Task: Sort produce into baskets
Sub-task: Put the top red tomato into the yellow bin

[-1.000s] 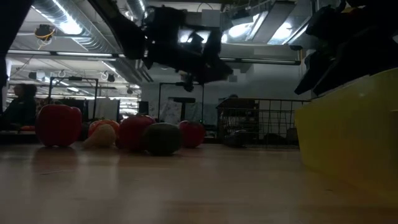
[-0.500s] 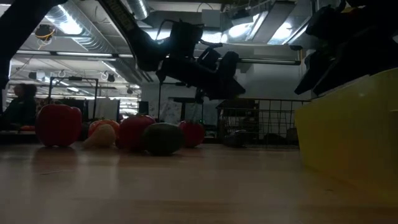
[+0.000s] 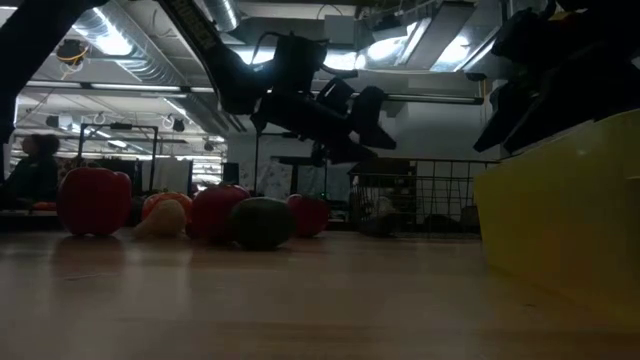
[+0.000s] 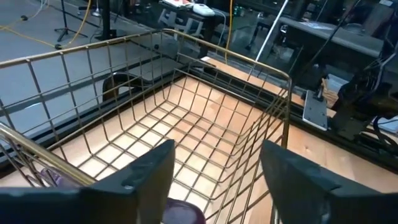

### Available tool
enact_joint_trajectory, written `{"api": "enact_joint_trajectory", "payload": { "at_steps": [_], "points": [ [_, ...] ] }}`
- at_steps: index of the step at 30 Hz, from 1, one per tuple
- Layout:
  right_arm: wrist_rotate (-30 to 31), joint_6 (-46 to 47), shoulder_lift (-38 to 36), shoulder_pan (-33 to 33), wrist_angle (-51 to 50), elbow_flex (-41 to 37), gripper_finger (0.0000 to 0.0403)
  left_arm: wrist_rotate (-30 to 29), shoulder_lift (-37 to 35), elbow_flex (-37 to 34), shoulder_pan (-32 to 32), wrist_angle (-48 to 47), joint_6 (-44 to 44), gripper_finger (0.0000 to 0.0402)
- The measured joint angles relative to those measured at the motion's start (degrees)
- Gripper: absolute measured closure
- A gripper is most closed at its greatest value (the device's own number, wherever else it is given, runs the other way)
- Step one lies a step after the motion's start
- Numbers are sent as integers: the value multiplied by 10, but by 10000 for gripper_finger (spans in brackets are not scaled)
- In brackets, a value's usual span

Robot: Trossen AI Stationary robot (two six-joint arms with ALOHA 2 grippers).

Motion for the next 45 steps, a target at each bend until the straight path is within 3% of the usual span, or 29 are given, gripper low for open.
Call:
{"api": "enact_joint_trajectory", "payload": {
  "at_steps": [8,19,25,30,38,45],
  "points": [
    [0,0,0,0,0,0,26,0,-1,0,0,-6,19,125],
    [0,0,0,0,0,0,26,0,-7,0,0,-11,28,121],
    [0,0,0,0,0,0,26,0,-49,0,0,-35,61,121],
    [0,0,0,0,0,0,26,0,-109,0,0,-107,88,121],
    [0,0,0,0,-1,0,26,0,-217,0,10,-316,85,120],
    [0,0,0,0,0,0,26,0,-248,0,6,-441,85,120]
  ]
}}
